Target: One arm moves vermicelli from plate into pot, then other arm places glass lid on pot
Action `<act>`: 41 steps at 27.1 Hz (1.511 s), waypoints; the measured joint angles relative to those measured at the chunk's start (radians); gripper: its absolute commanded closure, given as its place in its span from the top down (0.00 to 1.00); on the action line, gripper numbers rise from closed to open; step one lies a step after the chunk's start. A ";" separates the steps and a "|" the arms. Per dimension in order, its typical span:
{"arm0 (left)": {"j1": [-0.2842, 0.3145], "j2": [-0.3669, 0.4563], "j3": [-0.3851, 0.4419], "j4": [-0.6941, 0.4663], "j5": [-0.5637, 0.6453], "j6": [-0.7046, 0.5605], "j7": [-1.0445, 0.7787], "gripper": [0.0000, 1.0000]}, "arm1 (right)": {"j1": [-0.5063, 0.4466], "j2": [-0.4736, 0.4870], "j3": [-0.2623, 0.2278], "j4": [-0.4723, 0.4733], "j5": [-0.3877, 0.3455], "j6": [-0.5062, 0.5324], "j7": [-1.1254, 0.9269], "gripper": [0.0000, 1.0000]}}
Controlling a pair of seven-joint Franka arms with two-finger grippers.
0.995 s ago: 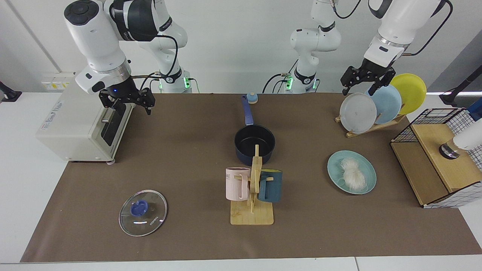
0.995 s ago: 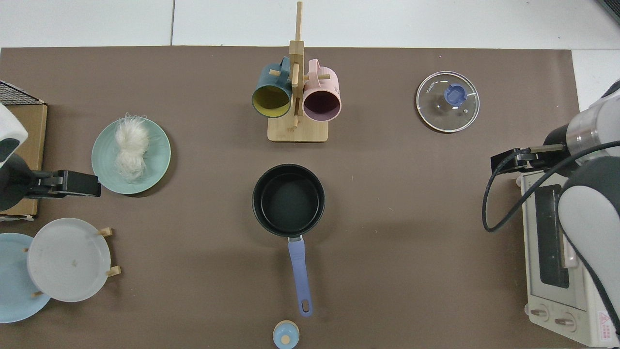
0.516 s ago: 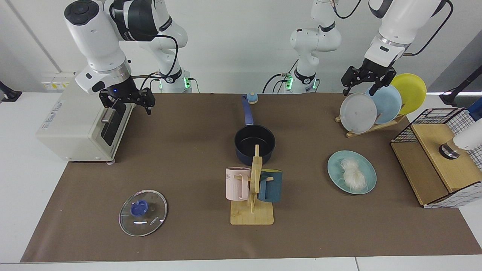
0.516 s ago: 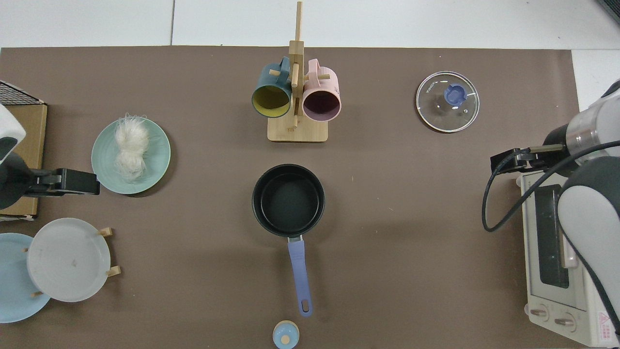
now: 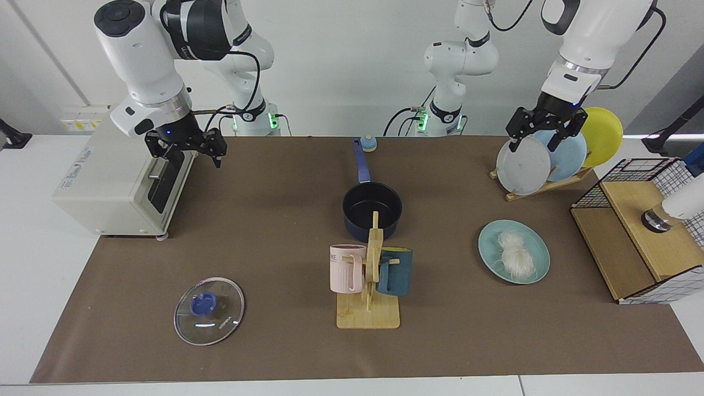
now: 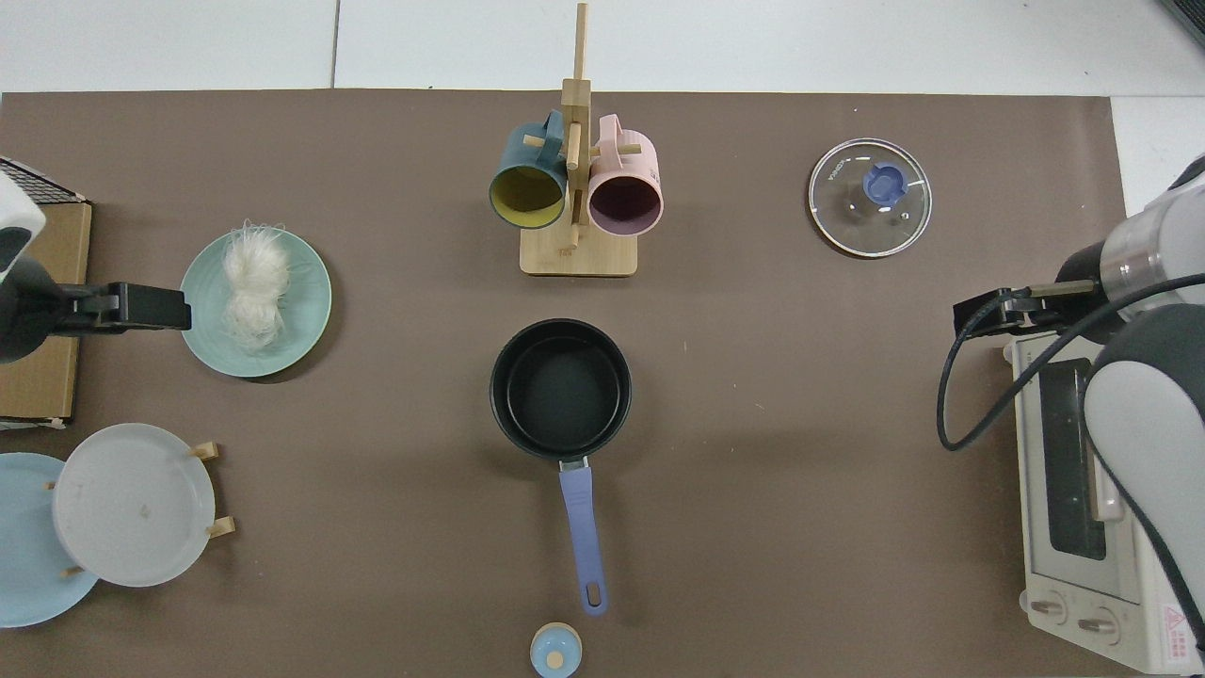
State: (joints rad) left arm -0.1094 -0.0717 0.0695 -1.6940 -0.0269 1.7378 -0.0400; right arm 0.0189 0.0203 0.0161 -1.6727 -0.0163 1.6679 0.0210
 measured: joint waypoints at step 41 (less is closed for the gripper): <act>0.058 0.560 0.005 -0.006 0.033 0.533 -0.010 1.00 | -0.002 0.026 -0.004 0.075 -0.001 0.000 0.000 1.00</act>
State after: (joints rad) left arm -0.0511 0.4882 0.0748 -1.7002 0.0063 2.2710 -0.0502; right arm 0.0168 0.0465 0.0117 -1.5982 -0.0170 1.6684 0.0210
